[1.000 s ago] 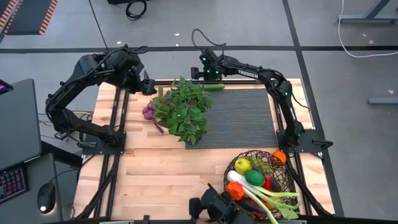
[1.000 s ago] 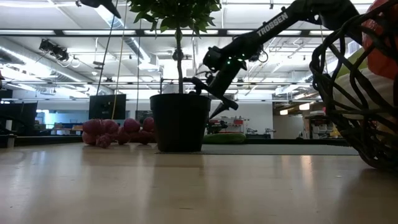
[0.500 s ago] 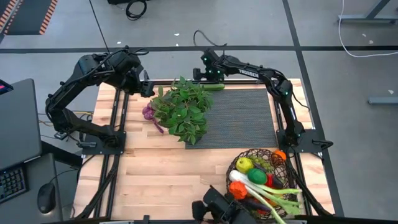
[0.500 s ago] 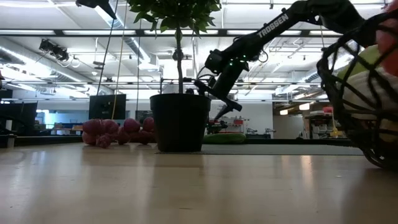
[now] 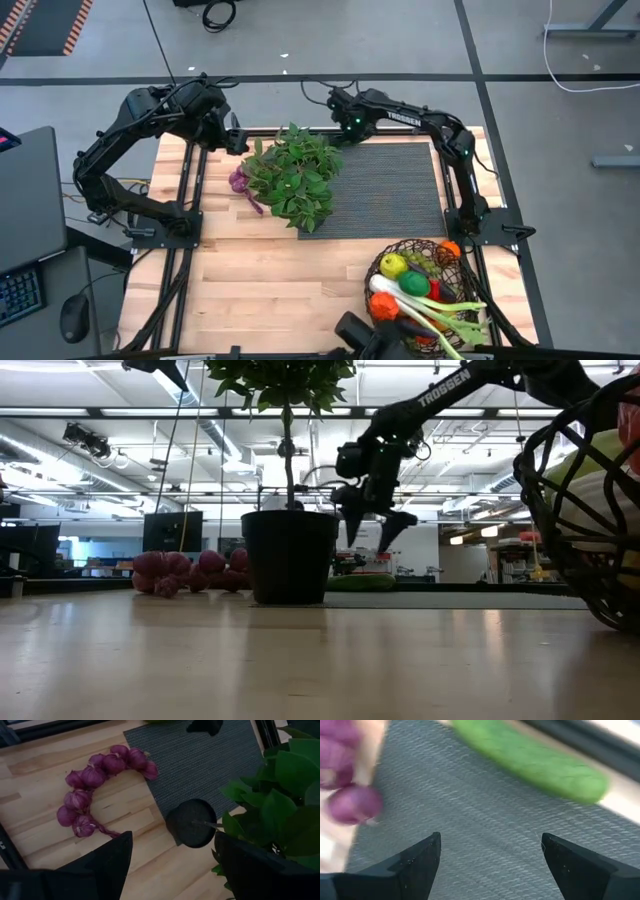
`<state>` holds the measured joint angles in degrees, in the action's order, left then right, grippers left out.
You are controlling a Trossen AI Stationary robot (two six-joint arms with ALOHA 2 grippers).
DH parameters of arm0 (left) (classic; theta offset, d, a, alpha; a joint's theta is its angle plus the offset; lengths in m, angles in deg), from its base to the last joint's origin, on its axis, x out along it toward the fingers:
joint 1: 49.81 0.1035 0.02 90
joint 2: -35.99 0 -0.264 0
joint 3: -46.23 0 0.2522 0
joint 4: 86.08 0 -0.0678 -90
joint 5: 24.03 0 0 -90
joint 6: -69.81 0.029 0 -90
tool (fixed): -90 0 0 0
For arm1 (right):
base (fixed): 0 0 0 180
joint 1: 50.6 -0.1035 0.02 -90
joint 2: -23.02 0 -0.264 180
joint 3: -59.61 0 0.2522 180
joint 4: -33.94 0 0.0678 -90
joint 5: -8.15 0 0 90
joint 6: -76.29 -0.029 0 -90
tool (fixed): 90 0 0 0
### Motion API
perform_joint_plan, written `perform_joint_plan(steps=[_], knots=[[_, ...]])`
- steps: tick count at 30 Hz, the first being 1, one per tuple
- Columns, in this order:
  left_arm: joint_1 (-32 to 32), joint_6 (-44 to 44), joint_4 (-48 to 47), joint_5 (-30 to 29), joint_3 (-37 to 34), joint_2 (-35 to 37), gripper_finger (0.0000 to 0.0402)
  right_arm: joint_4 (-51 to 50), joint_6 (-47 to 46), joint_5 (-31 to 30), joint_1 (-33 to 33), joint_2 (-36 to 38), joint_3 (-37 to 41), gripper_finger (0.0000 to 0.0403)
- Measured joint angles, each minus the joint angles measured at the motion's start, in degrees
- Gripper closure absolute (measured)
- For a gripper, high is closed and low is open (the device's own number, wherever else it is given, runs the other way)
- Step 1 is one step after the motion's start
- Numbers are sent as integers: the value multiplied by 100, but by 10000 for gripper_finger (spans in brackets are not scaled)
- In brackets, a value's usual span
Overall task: Build produce basket
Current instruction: Put the green cucumber into the brown wire basket
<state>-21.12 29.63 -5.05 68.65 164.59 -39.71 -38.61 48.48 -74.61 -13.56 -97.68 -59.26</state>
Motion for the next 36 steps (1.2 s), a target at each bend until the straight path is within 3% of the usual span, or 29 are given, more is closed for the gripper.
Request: perform_joint_plan(steps=[10, 15, 19, 27, 36], knots=[[0, -119, 156, -7, 0, 0, 114, 357, -5, 100, 170, -16, 12, 56], [0, -120, 210, -7, 0, 0, 114, 1009, -22, 18, 240, -72, 1, 63], [0, -143, 206, 9, 0, 0, 114, 1338, -103, 452, 403, -222, 12, 91], [-46, -198, 186, 96, 0, 0, 114, 664, -396, 1075, 306, -145, 7, 125], [-37, -165, 192, 70, 0, 0, 114, -166, -401, 1253, -441, -114, 10, 100]])
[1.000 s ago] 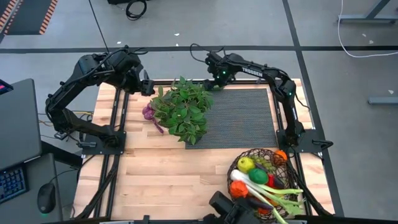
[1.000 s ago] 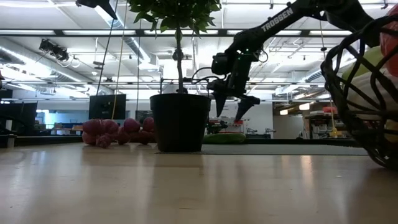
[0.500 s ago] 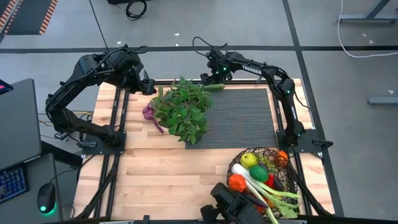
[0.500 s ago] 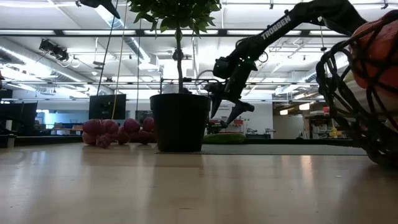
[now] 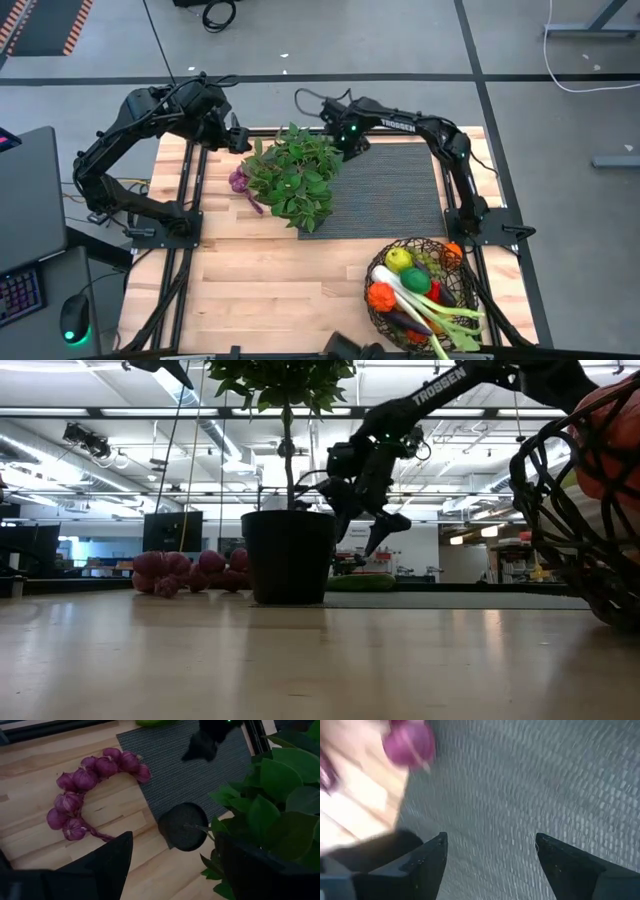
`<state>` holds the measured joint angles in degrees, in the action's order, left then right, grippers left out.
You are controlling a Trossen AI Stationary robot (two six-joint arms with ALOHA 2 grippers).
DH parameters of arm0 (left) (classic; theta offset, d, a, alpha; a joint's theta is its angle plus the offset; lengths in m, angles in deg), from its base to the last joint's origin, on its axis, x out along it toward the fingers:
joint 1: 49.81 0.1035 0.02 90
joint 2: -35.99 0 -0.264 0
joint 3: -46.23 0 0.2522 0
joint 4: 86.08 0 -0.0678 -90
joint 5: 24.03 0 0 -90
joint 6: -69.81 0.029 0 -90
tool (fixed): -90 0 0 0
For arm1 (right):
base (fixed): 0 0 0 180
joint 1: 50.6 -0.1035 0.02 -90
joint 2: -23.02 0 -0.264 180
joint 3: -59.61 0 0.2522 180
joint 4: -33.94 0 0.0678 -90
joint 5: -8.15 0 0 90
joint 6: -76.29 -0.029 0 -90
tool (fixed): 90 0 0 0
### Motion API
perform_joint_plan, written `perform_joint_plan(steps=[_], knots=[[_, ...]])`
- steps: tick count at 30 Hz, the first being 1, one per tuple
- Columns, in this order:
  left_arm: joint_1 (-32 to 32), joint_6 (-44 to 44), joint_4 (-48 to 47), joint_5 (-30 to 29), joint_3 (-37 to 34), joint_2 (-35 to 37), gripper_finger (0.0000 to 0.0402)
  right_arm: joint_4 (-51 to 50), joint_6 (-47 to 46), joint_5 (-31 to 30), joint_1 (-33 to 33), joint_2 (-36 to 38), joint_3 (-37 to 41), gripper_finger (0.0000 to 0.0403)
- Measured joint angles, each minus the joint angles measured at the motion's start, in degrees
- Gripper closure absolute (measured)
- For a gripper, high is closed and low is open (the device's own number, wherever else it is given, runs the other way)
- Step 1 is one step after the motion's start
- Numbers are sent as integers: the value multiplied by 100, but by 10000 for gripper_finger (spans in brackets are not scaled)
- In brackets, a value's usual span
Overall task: Build produce basket
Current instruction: Put the green cucumber into the brown wire basket
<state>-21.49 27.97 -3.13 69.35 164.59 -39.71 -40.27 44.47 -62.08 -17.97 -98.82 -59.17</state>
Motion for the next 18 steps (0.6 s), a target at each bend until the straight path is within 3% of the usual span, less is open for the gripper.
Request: perform_joint_plan(steps=[5, 9, 13, 18], knots=[[0, -1, 0, -7, 0, 0, 114, -161, 334, -722, -297, 2, 94, 83], [-29, -81, -4, -12, 0, 0, 114, 221, 179, -953, -132, -11, 442, 76], [-33, -106, -11, -11, 0, 0, 114, 892, -577, -942, 163, -19, 780, 77], [-62, -171, -20, 22, 0, 0, 114, 1981, -2161, -854, 375, -14, 956, 76]])
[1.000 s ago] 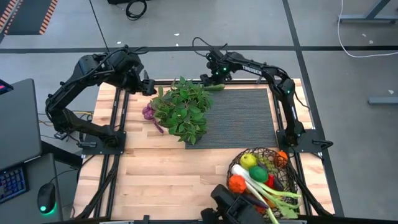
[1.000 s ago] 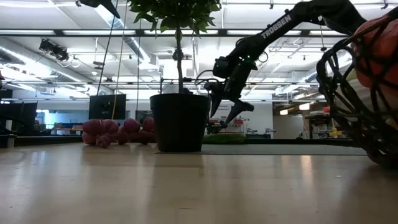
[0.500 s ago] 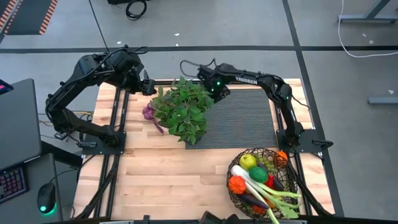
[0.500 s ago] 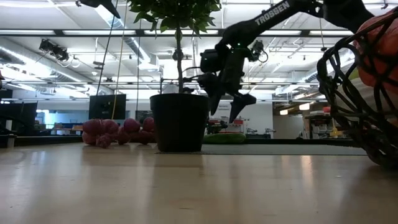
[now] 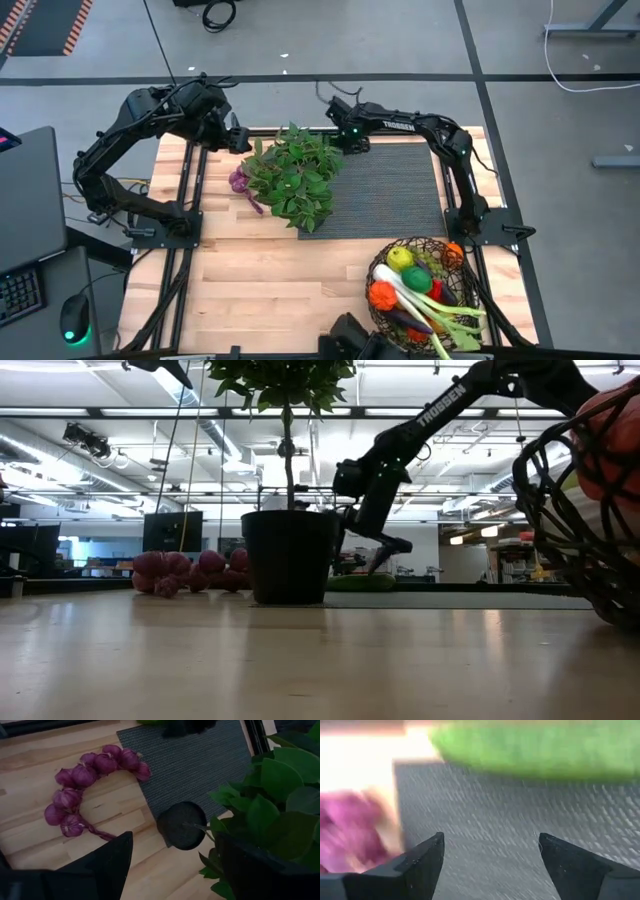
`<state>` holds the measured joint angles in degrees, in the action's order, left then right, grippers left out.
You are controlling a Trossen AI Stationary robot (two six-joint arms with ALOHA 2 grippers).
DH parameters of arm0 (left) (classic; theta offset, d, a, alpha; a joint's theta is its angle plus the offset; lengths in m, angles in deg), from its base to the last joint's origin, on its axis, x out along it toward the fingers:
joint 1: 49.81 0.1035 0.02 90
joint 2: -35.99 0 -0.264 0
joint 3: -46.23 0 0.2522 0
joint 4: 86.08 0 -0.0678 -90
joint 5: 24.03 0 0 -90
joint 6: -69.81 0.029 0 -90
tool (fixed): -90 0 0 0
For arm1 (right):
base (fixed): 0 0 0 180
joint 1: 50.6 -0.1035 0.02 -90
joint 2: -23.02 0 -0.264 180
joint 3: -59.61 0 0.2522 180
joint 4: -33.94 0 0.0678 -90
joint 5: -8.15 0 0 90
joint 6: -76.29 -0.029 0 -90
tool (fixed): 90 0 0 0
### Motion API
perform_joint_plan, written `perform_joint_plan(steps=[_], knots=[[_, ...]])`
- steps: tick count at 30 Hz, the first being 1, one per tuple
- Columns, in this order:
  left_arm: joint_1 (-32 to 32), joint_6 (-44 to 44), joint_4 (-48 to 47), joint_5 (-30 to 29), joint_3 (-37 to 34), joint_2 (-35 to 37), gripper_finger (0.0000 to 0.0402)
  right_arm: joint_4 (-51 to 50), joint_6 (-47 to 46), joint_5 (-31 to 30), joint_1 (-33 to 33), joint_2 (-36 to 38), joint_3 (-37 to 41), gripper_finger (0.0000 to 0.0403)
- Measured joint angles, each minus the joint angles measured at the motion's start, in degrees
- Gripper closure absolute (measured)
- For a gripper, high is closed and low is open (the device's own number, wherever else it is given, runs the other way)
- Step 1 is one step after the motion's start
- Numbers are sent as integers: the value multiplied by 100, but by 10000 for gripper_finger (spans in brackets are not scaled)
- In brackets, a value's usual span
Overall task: Build produce basket
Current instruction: Put the green cucumber into the brown wire basket
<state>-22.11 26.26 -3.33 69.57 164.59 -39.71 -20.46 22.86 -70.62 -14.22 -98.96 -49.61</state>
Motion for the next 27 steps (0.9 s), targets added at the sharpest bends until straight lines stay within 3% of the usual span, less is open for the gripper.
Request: perform_joint_plan(steps=[9, 27], knots=[[-255, -130, -202, 39, 0, 0, 114, 993, -1772, -978, 24, 3, 126, 76], [-357, -225, -275, 37, 0, 0, 114, 804, -3665, -1230, 384, -207, 151, 94]])
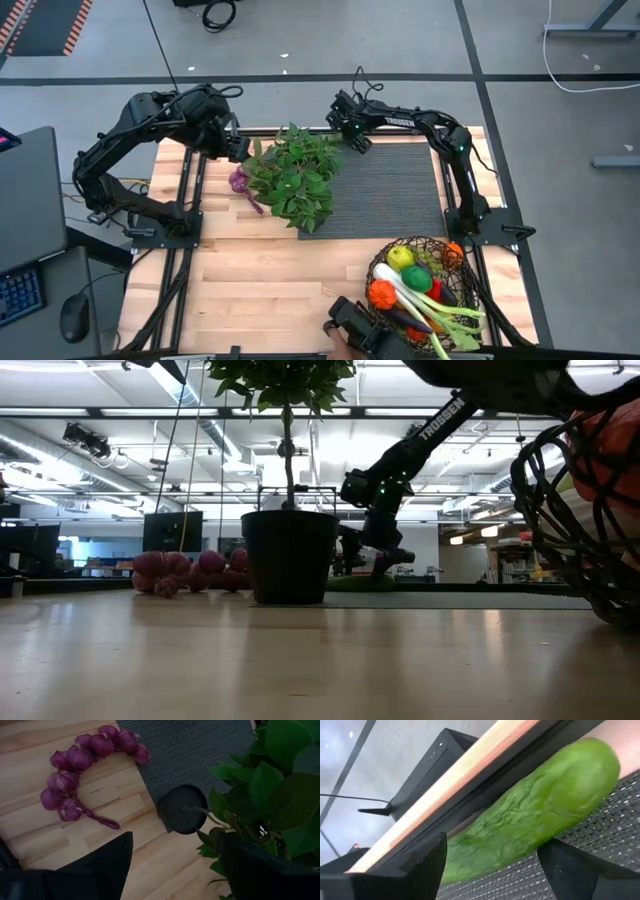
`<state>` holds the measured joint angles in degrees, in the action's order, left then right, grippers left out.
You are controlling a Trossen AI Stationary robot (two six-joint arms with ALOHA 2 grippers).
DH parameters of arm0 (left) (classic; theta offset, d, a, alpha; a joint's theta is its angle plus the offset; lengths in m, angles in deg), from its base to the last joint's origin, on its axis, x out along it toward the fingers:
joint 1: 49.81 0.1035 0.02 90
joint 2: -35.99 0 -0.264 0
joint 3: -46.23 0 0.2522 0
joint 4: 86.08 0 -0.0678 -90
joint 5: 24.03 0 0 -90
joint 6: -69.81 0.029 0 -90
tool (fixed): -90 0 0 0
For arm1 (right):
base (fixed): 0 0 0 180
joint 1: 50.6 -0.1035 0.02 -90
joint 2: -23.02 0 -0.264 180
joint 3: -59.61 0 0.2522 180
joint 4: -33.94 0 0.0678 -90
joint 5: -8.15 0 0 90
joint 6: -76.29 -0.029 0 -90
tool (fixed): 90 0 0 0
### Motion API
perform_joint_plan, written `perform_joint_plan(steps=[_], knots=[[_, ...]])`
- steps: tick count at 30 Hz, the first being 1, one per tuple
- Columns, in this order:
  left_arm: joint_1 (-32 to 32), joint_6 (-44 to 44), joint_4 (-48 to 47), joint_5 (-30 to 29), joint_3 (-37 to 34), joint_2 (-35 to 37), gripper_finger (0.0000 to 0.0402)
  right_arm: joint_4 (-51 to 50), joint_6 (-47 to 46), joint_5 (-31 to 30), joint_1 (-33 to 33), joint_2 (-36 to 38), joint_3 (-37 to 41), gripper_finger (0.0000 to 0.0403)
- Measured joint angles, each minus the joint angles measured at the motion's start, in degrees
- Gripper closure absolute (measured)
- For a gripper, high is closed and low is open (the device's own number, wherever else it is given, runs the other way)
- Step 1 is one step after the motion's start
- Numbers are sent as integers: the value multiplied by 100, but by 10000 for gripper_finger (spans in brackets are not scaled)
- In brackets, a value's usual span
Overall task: Build produce basket
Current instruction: Put the green cucumber into the brown wire basket
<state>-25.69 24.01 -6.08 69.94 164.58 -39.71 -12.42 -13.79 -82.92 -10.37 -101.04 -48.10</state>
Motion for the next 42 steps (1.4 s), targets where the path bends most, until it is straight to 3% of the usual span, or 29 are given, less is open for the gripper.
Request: perform_joint_plan(steps=[13, 25, 29, 34, 37, 42], knots=[[2, 68, -3, -3, 0, 0, 114, 215, 102, 323, -41, -174, -16, 211], [20, 144, 0, -4, 0, 0, 114, 1093, 786, 998, -102, 102, -1, 224], [20, 156, 13, -13, 0, 0, 114, 1103, 1673, 1415, -126, 182, -246, 224], [20, 219, 172, -197, 0, 0, 114, 998, 3474, 1896, -141, 182, -636, 224], [42, 160, 344, -205, 0, 0, 114, 230, 4722, 1793, -180, 182, -966, 224], [46, 125, 480, -203, 0, 0, 114, -1376, 6678, 1016, -241, 182, -1619, 224]])
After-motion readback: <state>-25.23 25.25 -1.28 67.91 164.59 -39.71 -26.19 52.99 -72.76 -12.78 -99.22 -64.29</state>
